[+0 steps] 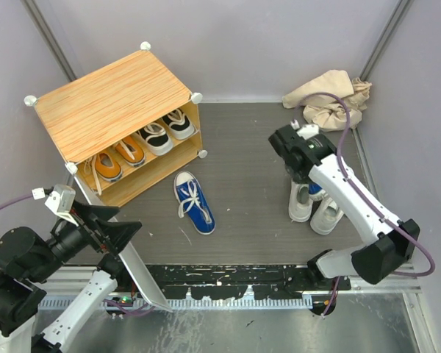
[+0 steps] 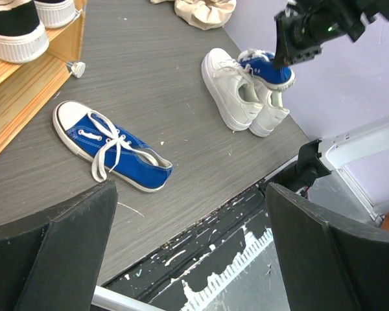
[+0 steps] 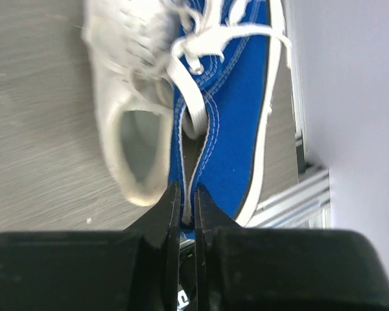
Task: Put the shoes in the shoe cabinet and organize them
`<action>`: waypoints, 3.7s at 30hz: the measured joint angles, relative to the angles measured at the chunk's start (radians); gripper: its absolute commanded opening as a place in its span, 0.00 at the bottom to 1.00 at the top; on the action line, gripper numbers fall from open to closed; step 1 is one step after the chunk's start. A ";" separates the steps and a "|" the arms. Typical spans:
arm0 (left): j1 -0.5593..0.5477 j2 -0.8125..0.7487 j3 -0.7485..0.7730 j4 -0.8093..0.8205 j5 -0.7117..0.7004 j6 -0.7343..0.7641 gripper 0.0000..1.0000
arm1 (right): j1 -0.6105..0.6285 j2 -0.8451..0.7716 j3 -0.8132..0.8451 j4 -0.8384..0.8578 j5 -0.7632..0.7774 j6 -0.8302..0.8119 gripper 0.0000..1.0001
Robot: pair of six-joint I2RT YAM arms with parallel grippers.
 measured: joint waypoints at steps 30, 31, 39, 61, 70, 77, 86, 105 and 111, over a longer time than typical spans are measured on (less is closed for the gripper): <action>0.000 0.169 -0.020 0.052 -0.074 -0.078 0.98 | 0.542 0.142 -0.331 0.733 -0.207 -0.181 0.66; 0.000 0.177 -0.020 0.052 -0.077 -0.078 0.98 | 0.542 0.132 -0.331 0.747 -0.216 -0.198 0.69; 0.000 0.195 -0.021 0.052 -0.090 -0.081 0.98 | 0.522 0.227 -0.331 0.927 -0.286 -0.323 0.72; 0.000 0.259 0.016 0.041 -0.151 -0.082 0.98 | 0.489 0.537 -0.107 0.954 -0.209 -0.370 0.55; 0.000 0.257 0.006 0.043 -0.148 -0.082 0.98 | 0.486 0.290 -0.161 0.870 -0.593 -0.350 0.69; 0.000 0.233 -0.007 0.042 -0.146 -0.082 0.98 | 0.489 0.179 -0.159 0.848 -0.700 -0.324 0.71; 0.000 0.198 -0.016 0.036 -0.147 -0.082 0.98 | 0.489 0.300 -0.159 0.810 -0.671 -0.298 0.72; 0.000 0.195 -0.034 0.021 -0.146 -0.081 0.98 | 0.489 0.316 -0.106 0.750 -0.555 -0.301 0.73; 0.000 0.198 -0.034 0.020 -0.149 -0.079 0.98 | 0.484 0.336 -0.106 0.764 -0.574 -0.301 0.73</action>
